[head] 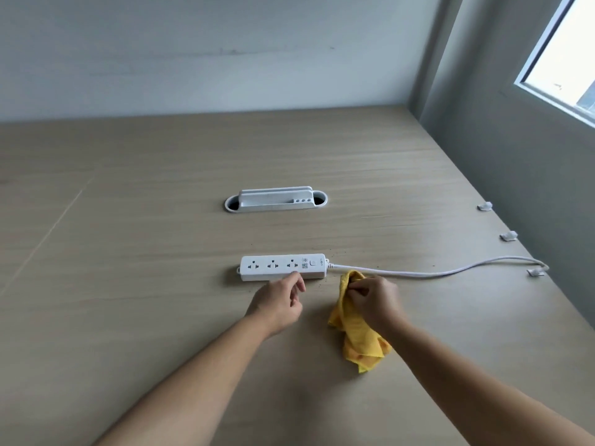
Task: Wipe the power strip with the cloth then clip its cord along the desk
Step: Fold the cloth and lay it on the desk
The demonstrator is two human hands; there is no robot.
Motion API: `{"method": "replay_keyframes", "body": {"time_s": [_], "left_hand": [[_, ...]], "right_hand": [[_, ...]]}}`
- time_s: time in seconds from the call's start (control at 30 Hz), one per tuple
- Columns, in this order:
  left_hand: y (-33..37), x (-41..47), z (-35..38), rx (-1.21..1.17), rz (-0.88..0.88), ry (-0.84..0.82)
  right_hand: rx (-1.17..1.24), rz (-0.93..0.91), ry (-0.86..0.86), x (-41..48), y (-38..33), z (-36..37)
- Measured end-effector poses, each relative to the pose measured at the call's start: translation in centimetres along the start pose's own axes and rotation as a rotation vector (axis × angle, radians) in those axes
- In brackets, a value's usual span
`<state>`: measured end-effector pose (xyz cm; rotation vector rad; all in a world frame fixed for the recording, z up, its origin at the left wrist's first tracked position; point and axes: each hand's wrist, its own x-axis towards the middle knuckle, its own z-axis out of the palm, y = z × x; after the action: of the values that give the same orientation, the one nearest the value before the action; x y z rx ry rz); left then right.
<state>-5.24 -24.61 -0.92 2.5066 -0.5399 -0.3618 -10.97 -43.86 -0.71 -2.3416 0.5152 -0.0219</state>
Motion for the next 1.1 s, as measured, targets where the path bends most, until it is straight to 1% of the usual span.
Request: {"method": "replay_keyframes", "body": {"time_s": [0.07, 0.13, 0.17, 0.23, 0.3, 0.37, 0.43, 0.5, 0.6, 0.67, 0.73, 0.8, 0.87, 0.93, 0.97, 1.03, 1.07, 1.1], "left_hand": [[-0.8, -2.1, 0.0, -0.024, 0.016, 0.006], [-2.0, -3.5, -0.1, -0.013, 0.027, -0.011], [-2.6, -3.9, -0.1, -0.006, 0.031, -0.029], [-3.4, -4.6, -0.3, 0.017, 0.051, -0.091], [-3.4, -5.1, -0.2, 0.068, 0.11, -0.178], [-2.8, -5.5, 0.4, 0.209, 0.177, -0.284], [-2.0, -6.0, 1.6, 0.348, 0.203, -0.346], [-1.4, -6.5, 2.7, 0.397, 0.154, -0.339], [-0.8, -6.9, 3.5, 0.462, 0.116, -0.25], [-0.9, -7.1, 3.5, 0.413, 0.069, -0.19], [-0.9, -7.5, 2.8, 0.293, -0.027, -0.152], [-1.2, -7.5, 1.5, 0.208, -0.129, -0.114], [-1.4, -7.0, -0.3, 0.197, -0.222, -0.073], [-0.8, -6.5, -2.2, 0.159, -0.278, -0.042], [0.0, -6.1, -2.8, 0.079, -0.263, -0.035], [2.8, -5.8, -3.3, -0.179, -0.157, -0.074], [4.4, -5.9, -3.3, -0.26, -0.098, -0.089], [5.9, -6.1, -3.3, -0.268, -0.04, -0.078]], "right_hand": [[0.043, 0.012, -0.131, -1.3, -1.2, 1.3], [0.068, -0.006, -0.188, -2.3, -1.6, 2.1], [0.052, -0.021, -0.167, -2.6, -1.7, 2.2], [0.018, -0.022, -0.046, -3.8, -1.6, 2.6], [-0.012, -0.03, 0.045, -5.4, -1.1, 2.9], [-0.079, -0.081, 0.037, -7.2, -0.6, 3.3], [-0.165, -0.098, -0.045, -8.8, 0.0, 3.9], [-0.21, -0.061, -0.126, -9.7, 0.6, 4.7], [-0.225, -0.035, -0.162, -9.9, 1.1, 4.9], [-0.106, -0.01, -0.114, -9.5, 1.0, 4.3], [0.054, 0.043, -0.008, -8.7, 0.5, 2.6], [0.144, 0.086, 0.096, -7.6, -0.2, 0.2], [0.178, 0.074, 0.155, -6.6, -1.1, -2.3], [0.186, 0.002, 0.162, -6.0, -2.6, -4.6], [0.179, -0.044, 0.151, -5.9, -3.6, -5.5], [0.16, -0.133, 0.125, -5.9, -5.6, -6.7], [0.156, -0.167, 0.11, -6.0, -6.7, -7.1], [0.16, -0.194, 0.091, -6.2, -7.7, -7.5]]}}
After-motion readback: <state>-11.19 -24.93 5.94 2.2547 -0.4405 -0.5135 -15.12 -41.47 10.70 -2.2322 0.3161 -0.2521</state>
